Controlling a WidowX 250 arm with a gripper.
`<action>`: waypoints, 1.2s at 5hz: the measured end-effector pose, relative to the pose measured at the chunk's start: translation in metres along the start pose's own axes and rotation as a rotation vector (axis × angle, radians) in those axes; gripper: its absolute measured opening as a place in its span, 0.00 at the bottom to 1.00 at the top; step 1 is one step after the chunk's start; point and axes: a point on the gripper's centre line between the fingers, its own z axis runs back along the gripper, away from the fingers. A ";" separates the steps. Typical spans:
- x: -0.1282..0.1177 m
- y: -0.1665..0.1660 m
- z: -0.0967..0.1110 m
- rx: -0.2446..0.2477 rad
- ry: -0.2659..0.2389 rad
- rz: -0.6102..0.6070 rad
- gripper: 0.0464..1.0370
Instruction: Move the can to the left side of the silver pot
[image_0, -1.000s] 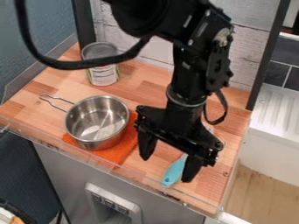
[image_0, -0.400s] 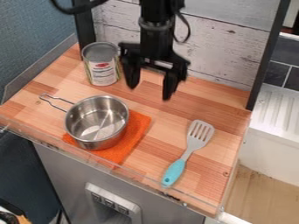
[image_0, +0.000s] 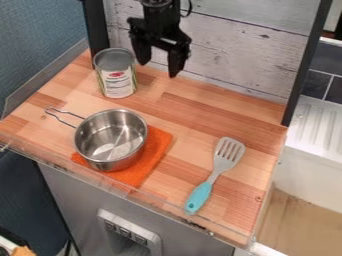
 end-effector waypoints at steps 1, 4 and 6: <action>0.018 0.021 -0.001 0.031 -0.036 -0.026 0.96; 0.011 0.068 -0.034 0.046 0.008 -0.012 0.96; -0.007 0.063 -0.049 -0.012 0.087 -0.128 0.96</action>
